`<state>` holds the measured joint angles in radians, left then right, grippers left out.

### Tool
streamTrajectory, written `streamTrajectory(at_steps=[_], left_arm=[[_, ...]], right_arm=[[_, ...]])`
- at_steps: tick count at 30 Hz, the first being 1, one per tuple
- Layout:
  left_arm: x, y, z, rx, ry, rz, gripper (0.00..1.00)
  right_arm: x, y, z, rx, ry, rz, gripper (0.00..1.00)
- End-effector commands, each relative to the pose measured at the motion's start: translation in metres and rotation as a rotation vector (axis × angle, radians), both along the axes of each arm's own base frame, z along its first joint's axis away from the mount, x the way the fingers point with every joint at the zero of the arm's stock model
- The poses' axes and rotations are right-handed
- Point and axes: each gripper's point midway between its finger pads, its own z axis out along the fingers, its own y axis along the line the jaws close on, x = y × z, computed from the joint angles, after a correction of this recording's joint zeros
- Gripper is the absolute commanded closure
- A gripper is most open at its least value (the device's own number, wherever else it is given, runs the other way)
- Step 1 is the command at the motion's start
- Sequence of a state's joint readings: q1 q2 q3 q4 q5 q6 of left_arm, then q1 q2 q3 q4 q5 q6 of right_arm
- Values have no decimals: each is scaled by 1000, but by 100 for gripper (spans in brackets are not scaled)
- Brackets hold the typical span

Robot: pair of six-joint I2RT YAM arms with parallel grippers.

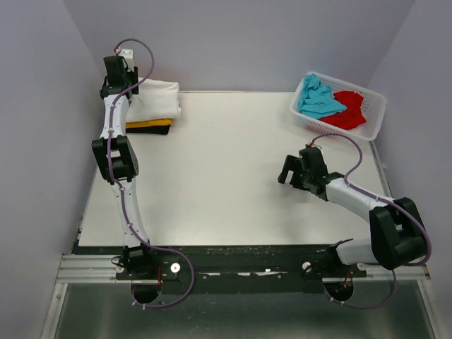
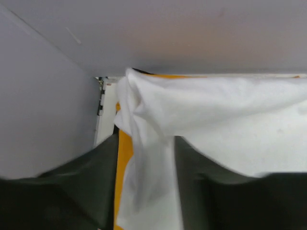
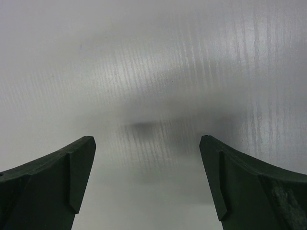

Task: Fold and stack the t-shirts
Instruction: Put the neatly folded tshirt into the corner of the board with the left arm, then reset both arms

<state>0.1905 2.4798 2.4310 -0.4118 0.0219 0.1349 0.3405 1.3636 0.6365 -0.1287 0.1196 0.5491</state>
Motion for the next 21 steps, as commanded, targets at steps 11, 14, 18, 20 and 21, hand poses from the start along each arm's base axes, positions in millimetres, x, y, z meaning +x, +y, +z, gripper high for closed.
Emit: streamTrajectory(at_steps=[11, 14, 18, 20, 21], left_arm=[[-54, -40, 148, -265, -258, 29, 1], [-85, -76, 173, -388, -297, -68, 1], [-131, -114, 175, -508, -249, -91, 1], [-162, -133, 163, -563, -211, -61, 1], [-175, -146, 154, -583, -194, -68, 1]], right_arm=[[2, -11, 39, 8, -99, -67, 0], [-4, -9, 52, 42, -133, -57, 0], [-13, -13, 71, 66, -202, -62, 0], [-18, -14, 80, 84, -236, -61, 0], [-21, -15, 84, 92, -253, -62, 0]])
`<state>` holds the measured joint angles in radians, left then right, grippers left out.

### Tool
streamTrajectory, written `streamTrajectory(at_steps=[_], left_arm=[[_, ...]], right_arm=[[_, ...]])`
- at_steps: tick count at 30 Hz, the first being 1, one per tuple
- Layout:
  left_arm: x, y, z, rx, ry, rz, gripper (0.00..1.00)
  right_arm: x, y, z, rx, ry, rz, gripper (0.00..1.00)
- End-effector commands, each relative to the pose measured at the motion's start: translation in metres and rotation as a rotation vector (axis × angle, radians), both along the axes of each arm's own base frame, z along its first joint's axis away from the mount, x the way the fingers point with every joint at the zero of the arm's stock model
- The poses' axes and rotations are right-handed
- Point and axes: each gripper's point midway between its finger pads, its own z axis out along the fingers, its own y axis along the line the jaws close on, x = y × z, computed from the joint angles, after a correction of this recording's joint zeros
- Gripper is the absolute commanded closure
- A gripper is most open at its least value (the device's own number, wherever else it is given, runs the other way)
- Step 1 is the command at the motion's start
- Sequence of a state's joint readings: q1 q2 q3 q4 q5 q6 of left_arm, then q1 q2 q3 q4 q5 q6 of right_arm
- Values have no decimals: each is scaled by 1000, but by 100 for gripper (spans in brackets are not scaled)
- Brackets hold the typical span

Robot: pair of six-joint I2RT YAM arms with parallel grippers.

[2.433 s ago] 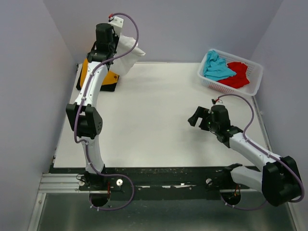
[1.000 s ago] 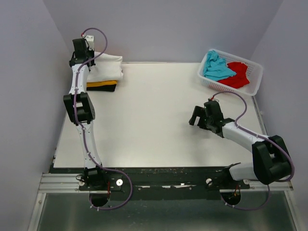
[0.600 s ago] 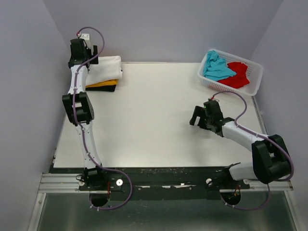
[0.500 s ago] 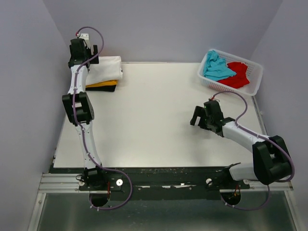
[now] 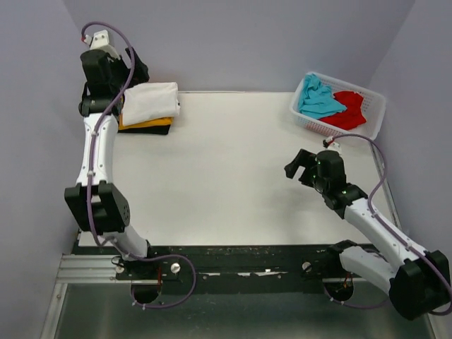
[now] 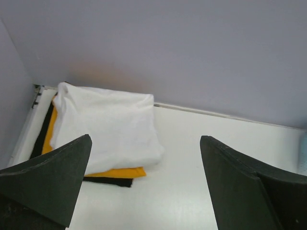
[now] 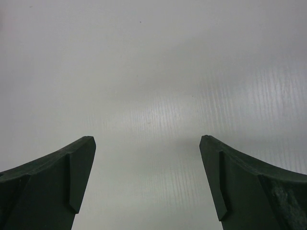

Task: Fold and stack the t-shirts
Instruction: Reset both arms

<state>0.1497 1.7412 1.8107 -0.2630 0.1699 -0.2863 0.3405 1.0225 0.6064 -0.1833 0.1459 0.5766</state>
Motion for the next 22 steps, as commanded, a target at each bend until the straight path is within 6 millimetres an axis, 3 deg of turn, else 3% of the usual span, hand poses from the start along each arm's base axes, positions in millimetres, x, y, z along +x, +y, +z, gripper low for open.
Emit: streamTrajectory(at_steps=[1, 2, 4, 8, 10, 13, 16, 22], left_arm=[[-63, -73, -42, -176, 101, -90, 1], [-80, -79, -48, -170, 98, -72, 1], [-116, -120, -75, -159, 136, -90, 1], [-193, -175, -151, -180, 267, -136, 1], [-224, -193, -180, -182, 288, -170, 1], [-260, -196, -220, -158, 377, -140, 1], [-285, -192, -241, -102, 442, -112, 1], [-304, -190, -246, -73, 455, -142, 1]], right_arm=[[-17, -9, 4, 10, -22, -21, 0], [-20, -10, 7, 13, -38, -20, 0], [-25, -12, 9, 24, -58, -23, 0], [-34, -20, 8, 43, -83, -65, 0], [-39, -28, 3, 43, -84, -111, 0], [-44, -38, -5, 33, -79, -167, 0], [-46, -40, -8, 44, -75, -183, 0], [-45, -44, -11, 39, -67, -212, 0]])
